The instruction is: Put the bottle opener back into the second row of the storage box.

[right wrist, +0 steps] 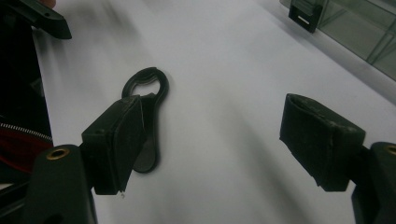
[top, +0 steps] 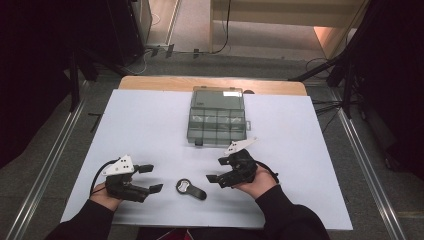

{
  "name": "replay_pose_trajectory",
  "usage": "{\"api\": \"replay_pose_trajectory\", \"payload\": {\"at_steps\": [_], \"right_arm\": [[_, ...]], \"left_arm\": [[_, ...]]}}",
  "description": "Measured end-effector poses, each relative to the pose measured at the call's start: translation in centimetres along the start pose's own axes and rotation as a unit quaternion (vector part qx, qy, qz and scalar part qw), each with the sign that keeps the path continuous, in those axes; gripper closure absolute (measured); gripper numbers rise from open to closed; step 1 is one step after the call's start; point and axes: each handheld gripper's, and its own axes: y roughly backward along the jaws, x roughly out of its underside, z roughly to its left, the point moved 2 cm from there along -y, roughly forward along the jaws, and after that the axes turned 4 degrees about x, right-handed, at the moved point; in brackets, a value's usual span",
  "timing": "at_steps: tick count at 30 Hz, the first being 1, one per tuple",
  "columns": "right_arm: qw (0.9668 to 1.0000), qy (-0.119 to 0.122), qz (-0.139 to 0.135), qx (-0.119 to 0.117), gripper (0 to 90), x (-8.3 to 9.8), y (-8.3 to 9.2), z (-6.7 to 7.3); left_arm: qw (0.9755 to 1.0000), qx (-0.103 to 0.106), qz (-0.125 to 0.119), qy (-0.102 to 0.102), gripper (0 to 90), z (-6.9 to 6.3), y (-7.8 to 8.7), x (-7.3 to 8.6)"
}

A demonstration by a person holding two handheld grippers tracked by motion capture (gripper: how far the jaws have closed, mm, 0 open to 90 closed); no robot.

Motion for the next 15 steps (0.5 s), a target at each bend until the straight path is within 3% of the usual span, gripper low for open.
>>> {"api": "replay_pose_trajectory", "payload": {"at_steps": [15], "right_arm": [[0.9996, 0.001, 0.025, -0.011, 26.5, -0.9, -1.5, 1.2]], "left_arm": [[1.0000, -0.002, -0.001, 0.002, 21.1, 0.2, 0.1, 0.0]]}}
